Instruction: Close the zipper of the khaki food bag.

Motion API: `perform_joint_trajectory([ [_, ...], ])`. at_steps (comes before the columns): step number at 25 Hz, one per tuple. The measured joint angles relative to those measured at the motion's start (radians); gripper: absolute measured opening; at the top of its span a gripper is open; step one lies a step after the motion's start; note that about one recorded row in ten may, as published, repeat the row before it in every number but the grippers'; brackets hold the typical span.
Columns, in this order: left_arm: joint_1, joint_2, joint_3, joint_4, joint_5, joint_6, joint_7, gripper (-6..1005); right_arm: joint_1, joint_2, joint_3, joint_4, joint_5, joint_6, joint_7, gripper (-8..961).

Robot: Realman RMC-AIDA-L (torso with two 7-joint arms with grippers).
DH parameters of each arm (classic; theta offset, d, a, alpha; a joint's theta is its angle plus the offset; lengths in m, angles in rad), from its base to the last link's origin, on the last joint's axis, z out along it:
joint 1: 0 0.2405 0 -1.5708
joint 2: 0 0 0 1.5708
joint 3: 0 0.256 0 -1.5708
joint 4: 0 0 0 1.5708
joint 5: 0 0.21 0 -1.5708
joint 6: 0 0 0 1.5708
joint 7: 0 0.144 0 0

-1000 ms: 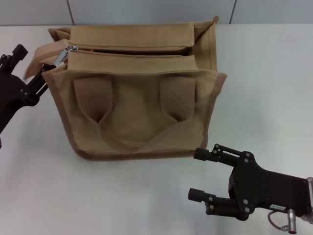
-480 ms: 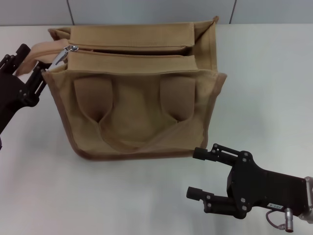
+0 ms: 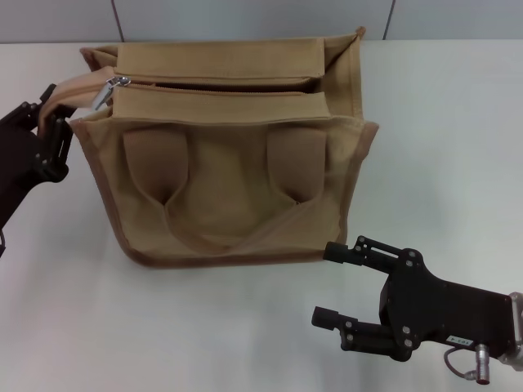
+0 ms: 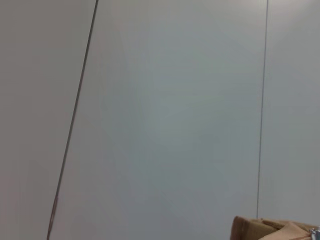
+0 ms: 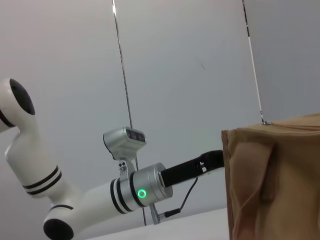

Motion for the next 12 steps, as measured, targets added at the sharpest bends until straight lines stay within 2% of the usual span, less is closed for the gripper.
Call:
perform_joint_trajectory([
  [6, 0.016, 0.000, -0.008, -0.031, -0.003, -0.029, -0.008, 41, 0.007, 0.000, 0.000, 0.025, 0.014, -0.016, 0.000, 747],
  [9, 0.019, 0.001, -0.009, -0.049, -0.004, -0.026, -0.032, 23, 0.009, -0.001, 0.000, 0.029, 0.023, -0.071, 0.008, 746],
  [11, 0.012, 0.004, -0.020, -0.053, -0.009, 0.005, -0.177, 11, 0.009, -0.003, 0.000, 0.028, 0.025, -0.132, 0.011, 745],
  [12, 0.012, 0.004, -0.020, -0.053, -0.009, 0.005, -0.177, 11, 0.009, -0.003, 0.000, 0.028, 0.025, -0.132, 0.011, 745],
])
